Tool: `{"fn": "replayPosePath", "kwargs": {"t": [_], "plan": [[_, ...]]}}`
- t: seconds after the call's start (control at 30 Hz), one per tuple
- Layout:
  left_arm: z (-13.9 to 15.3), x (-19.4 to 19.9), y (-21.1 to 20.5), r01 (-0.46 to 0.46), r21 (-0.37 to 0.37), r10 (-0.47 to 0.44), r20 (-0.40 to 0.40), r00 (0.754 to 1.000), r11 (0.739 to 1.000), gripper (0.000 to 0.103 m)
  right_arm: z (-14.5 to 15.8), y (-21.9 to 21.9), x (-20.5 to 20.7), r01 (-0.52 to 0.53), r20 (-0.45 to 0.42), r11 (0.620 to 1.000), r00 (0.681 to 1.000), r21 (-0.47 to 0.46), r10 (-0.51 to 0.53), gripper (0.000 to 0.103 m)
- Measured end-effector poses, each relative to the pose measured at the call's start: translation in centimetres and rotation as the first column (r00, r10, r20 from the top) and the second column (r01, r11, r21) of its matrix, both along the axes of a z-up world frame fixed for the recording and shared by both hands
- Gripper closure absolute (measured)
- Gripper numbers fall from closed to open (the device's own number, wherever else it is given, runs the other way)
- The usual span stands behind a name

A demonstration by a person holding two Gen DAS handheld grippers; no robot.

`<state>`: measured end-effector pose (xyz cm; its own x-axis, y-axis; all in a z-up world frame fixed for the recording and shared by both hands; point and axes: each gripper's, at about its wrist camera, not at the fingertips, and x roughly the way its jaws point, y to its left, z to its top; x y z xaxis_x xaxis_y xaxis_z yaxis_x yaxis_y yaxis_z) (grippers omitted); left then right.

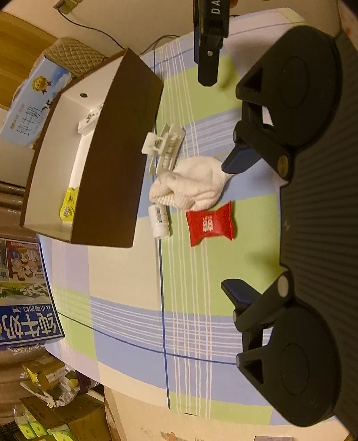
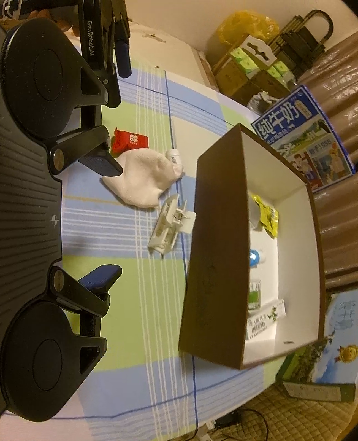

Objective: Organize objects
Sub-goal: 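Grasp the white towel with the right tool while the left tool grasps the red candy packet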

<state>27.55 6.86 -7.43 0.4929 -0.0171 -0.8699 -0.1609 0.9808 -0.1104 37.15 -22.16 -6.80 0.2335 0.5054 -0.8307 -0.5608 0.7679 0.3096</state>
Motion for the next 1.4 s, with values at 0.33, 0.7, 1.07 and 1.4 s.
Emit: {"fn": "replayPosePath", "kwargs": {"t": [0.33, 0.7, 1.07, 1.4], "plan": [[-2.5, 1.4, 2.0, -0.035, 0.028, 0.037, -0.052, 0.998, 0.999, 0.023, -3.6, 4.9, 0.4, -0.094, -0.021, 0.995, 0.995, -0.025, 0.093, 0.034], [-4.3, 2.3, 4.9, -0.09, 0.031, 0.092, -0.09, 0.992, 0.995, 0.023, -6.6, 9.2, 1.6, -0.127, -0.058, 0.991, 0.99, 0.04, 0.13, 0.034], [-5.1, 2.6, 6.4, -0.115, 0.025, 0.117, -0.103, 0.988, 0.993, 0.023, -9.0, 11.3, 1.6, -0.125, 0.041, 0.991, 0.991, -0.052, 0.127, 0.035], [-5.2, 3.0, 5.8, -0.09, 0.012, 0.09, -0.102, 0.991, 0.996, 0.023, -8.4, 10.3, 0.6, -0.193, 0.097, 0.98, 0.976, -0.046, 0.197, 0.077]]}}
